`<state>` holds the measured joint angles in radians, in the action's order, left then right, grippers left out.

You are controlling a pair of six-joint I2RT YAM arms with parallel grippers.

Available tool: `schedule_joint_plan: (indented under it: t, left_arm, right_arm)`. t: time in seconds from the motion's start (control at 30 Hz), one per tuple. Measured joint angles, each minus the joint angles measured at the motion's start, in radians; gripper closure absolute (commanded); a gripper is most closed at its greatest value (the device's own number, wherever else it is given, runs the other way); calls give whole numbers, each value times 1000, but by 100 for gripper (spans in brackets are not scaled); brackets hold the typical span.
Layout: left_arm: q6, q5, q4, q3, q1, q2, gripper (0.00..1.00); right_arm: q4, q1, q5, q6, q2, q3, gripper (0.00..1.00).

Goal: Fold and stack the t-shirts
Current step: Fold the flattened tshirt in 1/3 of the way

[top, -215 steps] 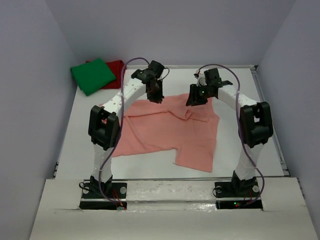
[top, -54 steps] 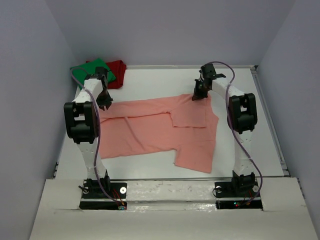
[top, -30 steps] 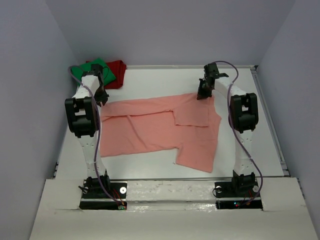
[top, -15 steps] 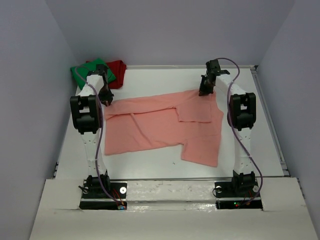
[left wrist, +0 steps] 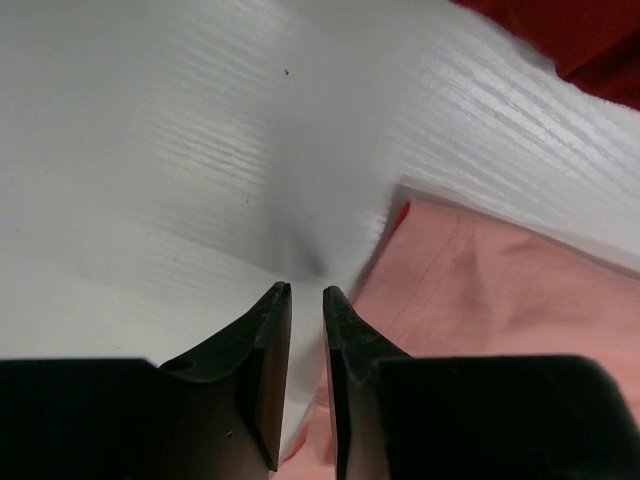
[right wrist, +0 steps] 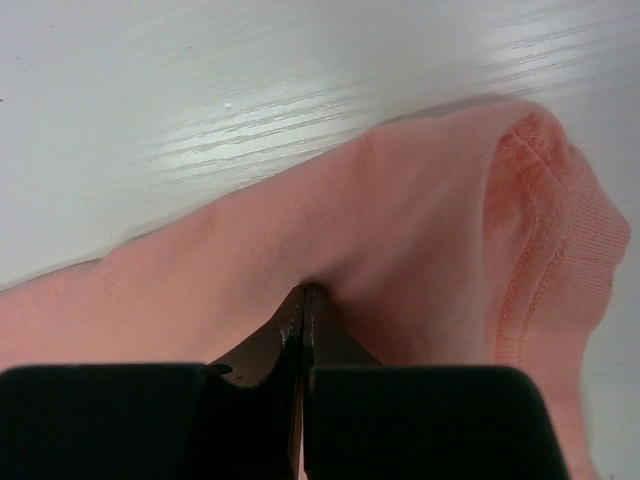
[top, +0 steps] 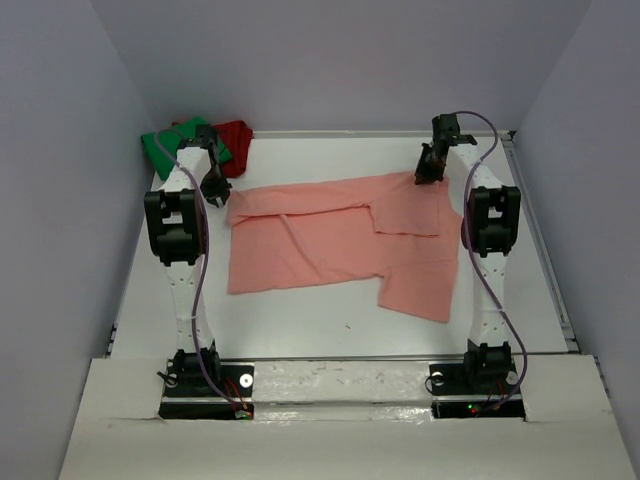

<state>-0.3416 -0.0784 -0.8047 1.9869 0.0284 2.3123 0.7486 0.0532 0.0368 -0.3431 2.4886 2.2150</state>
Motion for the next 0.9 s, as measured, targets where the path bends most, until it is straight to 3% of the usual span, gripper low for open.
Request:
schedule_joint_plan:
  t: [0.47, 0.9]
  left_arm:
    - [-41, 13, 4, 61, -24, 53, 70]
    - [-84, 17, 5, 33, -60, -142, 69]
  right_arm:
    - [3, -21, 11, 0, 2, 2, 100]
    - [4, -21, 26, 0, 7, 9, 100]
